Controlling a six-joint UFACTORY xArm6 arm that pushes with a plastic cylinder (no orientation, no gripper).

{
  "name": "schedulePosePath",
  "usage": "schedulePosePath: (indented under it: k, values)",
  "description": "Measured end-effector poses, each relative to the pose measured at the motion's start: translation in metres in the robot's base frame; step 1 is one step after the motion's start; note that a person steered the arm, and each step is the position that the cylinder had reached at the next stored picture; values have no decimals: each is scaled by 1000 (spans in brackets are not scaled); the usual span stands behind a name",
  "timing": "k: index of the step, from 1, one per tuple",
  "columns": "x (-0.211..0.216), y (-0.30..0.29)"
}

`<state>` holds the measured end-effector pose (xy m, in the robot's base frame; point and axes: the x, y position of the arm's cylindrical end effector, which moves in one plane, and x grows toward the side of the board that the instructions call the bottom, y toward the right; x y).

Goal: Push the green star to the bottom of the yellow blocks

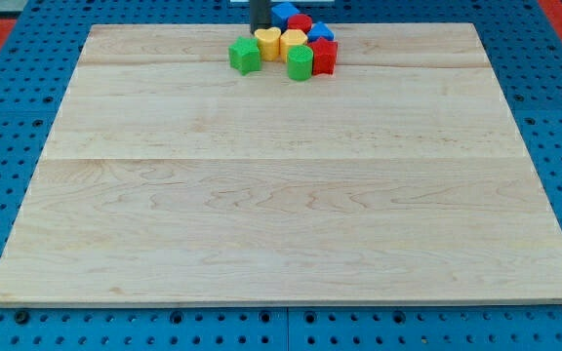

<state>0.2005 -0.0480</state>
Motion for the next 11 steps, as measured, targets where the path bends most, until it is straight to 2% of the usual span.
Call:
schedulePosePath:
  k: [1, 2, 7, 9, 10, 11]
  values:
    - [5, -28]
    - [29, -25]
    - [94, -26]
    - [94, 50]
    - [112, 78]
    - [132, 172]
